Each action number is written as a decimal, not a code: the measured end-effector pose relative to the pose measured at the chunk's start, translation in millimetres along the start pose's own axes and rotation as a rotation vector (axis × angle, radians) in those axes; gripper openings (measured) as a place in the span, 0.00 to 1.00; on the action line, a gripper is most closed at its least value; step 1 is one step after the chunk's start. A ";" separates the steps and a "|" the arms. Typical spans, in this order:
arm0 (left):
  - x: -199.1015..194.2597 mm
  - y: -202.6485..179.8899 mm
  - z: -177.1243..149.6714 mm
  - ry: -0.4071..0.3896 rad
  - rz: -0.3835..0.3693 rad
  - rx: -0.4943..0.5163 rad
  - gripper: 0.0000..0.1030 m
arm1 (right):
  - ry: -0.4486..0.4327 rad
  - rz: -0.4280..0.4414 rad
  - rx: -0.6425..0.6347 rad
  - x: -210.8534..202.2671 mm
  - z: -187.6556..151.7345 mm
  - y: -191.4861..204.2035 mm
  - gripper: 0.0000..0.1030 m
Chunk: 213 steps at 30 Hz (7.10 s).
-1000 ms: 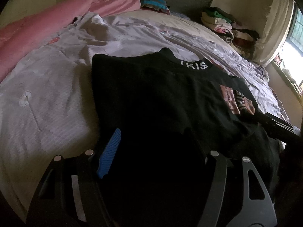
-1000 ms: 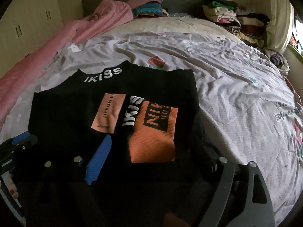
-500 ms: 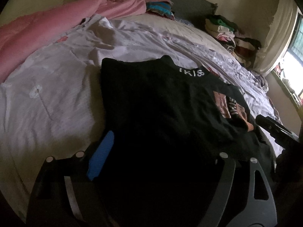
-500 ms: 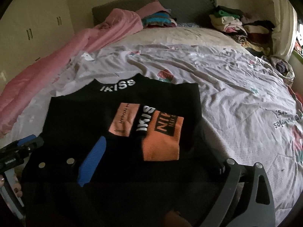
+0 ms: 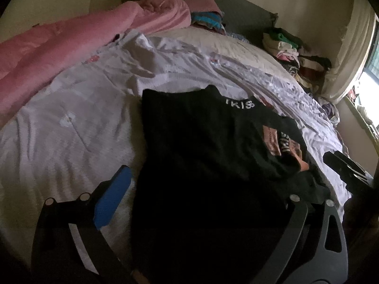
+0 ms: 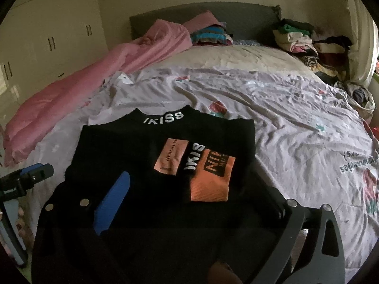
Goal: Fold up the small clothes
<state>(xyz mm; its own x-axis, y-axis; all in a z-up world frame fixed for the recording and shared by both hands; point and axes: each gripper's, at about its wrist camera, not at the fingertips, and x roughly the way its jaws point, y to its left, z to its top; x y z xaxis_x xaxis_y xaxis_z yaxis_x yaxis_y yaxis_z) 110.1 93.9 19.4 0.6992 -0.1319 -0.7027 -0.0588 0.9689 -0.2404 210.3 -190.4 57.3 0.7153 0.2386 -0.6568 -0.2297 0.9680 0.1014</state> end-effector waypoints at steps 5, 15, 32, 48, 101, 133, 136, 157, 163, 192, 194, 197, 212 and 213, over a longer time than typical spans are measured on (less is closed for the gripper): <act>-13.2 0.0 3.4 -0.017 -0.001 -0.013 0.91 | -0.031 0.021 0.009 -14.9 2.8 -1.1 0.96; -30.3 -3.4 3.6 -0.033 0.005 -0.006 0.91 | -0.087 0.027 0.003 -44.0 8.3 -5.3 0.96; -54.0 -5.9 -5.7 -0.033 0.030 0.011 0.91 | -0.138 0.029 0.009 -81.4 2.2 -21.0 0.96; -68.9 4.2 -35.2 0.012 0.074 0.023 0.91 | -0.114 0.008 -0.004 -99.4 -25.0 -36.0 0.96; -67.9 39.1 -172.6 0.304 0.004 -0.020 0.28 | 0.028 0.023 -0.041 -107.4 -99.3 -55.8 0.96; -53.1 28.3 -170.7 0.295 0.022 -0.021 0.13 | 0.320 0.103 -0.046 -102.5 -187.1 -91.9 0.12; -60.1 25.2 -166.3 0.264 0.036 -0.011 0.04 | 0.259 0.129 -0.042 -111.4 -179.1 -90.7 0.08; -123.3 27.7 -80.2 0.002 -0.016 -0.069 0.03 | -0.172 0.211 0.096 -169.9 -93.0 -112.3 0.08; -123.6 28.5 -55.2 -0.017 -0.096 -0.132 0.03 | -0.220 0.203 0.162 -167.4 -72.1 -118.0 0.08; -88.7 45.4 49.5 -0.126 -0.192 -0.263 0.03 | -0.283 0.047 0.156 -105.0 20.1 -114.7 0.08; -83.4 47.0 54.4 -0.128 -0.190 -0.269 0.03 | -0.277 0.037 0.158 -95.5 25.4 -115.3 0.08; -72.0 49.9 61.4 -0.126 -0.177 -0.272 0.03 | -0.264 0.018 0.151 -82.1 32.6 -115.3 0.08; -3.4 62.1 75.6 -0.070 -0.123 -0.277 0.03 | -0.190 -0.069 0.129 -20.4 44.2 -112.7 0.08; 0.6 62.2 75.8 -0.070 -0.118 -0.277 0.03 | -0.184 -0.075 0.130 -16.1 44.2 -112.8 0.08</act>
<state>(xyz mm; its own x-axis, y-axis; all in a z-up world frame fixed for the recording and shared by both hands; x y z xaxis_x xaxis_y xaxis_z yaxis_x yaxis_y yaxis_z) 160.8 170.0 54.8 0.7597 -0.2163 -0.6132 -0.1590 0.8526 -0.4978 253.8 -299.9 89.5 0.8384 0.1642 -0.5198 -0.0930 0.9827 0.1604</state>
